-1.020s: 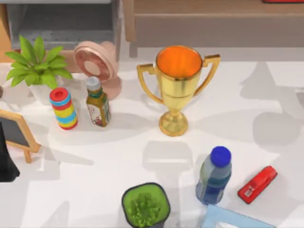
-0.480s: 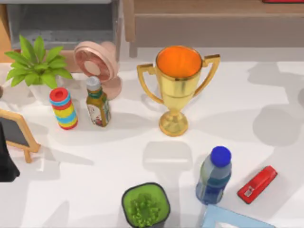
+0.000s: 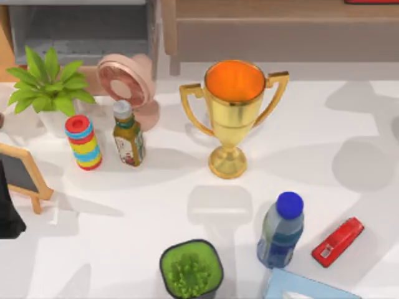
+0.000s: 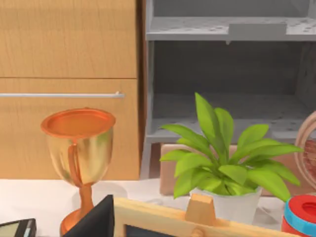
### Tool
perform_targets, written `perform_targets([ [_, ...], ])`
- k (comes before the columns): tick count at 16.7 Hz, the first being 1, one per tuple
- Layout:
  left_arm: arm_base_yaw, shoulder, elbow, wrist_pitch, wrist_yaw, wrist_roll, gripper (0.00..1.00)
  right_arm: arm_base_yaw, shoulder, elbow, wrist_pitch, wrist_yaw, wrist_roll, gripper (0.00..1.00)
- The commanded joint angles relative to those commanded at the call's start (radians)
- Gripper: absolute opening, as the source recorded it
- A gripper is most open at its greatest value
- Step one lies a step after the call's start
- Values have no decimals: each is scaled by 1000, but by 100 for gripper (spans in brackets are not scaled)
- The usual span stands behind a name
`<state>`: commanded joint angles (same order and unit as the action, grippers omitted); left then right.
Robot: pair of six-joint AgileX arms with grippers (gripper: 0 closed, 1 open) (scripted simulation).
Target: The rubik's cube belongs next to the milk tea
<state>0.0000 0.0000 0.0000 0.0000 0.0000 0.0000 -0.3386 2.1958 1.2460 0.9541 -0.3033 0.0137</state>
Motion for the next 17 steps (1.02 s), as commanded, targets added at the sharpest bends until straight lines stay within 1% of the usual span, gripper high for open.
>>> perform_targets([
  [7,0,0,0,0,0,0,100,0,0,0,0,0,0,2],
  [8,0,0,0,0,0,0,100,0,0,0,0,0,0,0],
  [17,0,0,0,0,0,0,100,-2,-4,-2,2,-2,1,0],
])
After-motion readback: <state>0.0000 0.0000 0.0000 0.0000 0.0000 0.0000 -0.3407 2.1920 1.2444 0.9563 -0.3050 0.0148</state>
